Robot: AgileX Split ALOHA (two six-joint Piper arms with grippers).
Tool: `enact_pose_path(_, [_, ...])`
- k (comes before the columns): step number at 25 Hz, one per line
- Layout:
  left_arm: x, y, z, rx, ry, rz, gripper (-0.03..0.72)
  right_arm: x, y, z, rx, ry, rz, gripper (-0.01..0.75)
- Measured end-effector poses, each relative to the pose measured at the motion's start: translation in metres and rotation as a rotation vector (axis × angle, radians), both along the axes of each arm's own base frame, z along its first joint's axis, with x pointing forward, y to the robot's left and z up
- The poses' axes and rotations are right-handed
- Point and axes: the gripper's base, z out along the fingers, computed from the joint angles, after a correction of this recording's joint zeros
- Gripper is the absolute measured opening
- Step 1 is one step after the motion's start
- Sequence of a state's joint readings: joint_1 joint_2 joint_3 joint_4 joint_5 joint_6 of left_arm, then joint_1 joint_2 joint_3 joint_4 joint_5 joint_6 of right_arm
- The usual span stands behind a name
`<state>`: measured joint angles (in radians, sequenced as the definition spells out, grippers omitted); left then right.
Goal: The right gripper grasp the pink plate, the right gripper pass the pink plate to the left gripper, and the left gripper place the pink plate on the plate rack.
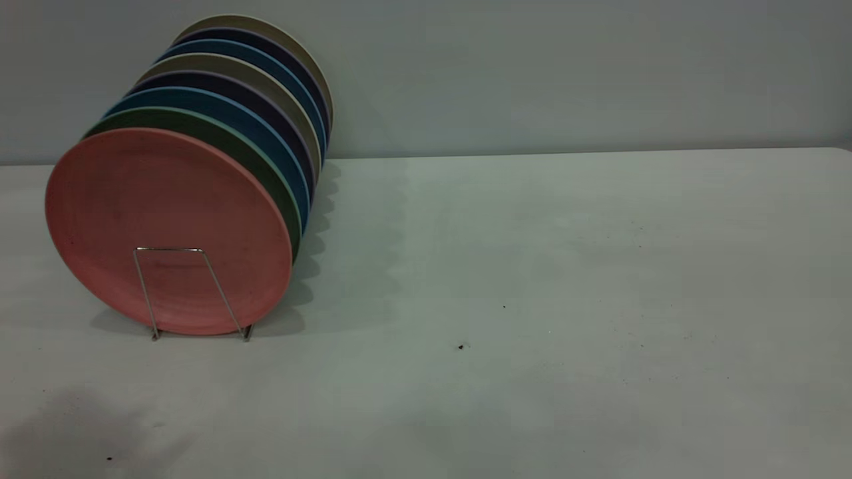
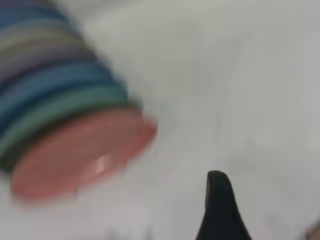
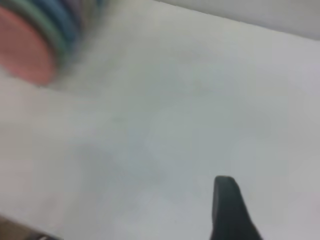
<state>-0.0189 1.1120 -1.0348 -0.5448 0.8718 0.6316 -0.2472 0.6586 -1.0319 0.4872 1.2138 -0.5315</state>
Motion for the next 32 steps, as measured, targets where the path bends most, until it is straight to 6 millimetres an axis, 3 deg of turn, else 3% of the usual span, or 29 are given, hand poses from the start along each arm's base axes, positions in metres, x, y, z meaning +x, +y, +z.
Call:
enact_pose_path(2, [-0.004, 0.006, -0.006, 0.057, 0.090, 0.053, 0.522, -0.042, 0.001, -0.016, -0.037, -0.055, -0.128, 0.445])
enact_pose_path(5, [-0.006, 0.013, -0.010, 0.106, 0.139, 0.112, 0.522, -0.080, 0.000, -0.052, -0.060, -0.061, -0.249, 0.436])
enact_pose_path(8, [-0.008, 0.013, -0.011, 0.112, 0.161, 0.117, 0.522, -0.089, 0.000, -0.087, -0.051, -0.040, -0.284, 0.425])
enact_pose_path(13, [-0.021, 0.016, -0.016, 0.168, 0.285, 0.077, 0.522, -0.083, -0.006, -0.130, -0.063, 0.062, -0.250, 0.422])
enact_pose_path(18, [-0.044, 0.022, -0.013, 0.212, 0.300, 0.126, 0.522, -0.076, -0.013, -0.140, -0.071, 0.048, -0.183, 0.419])
enact_pose_path(22, [-0.081, 0.027, -0.022, 0.241, 0.264, 0.178, 0.522, -0.076, -0.018, -0.140, -0.057, 0.046, -0.183, 0.419])
enact_pose_path(26, [-0.124, 0.032, -0.045, 0.252, 0.234, 0.261, 0.522, -0.075, -0.020, -0.141, -0.054, 0.048, -0.200, 0.419])
enact_pose_path(32, [-0.160, 0.036, -0.084, 0.230, 0.203, 0.351, 0.522, -0.075, -0.020, -0.140, -0.053, 0.048, -0.203, 0.419])
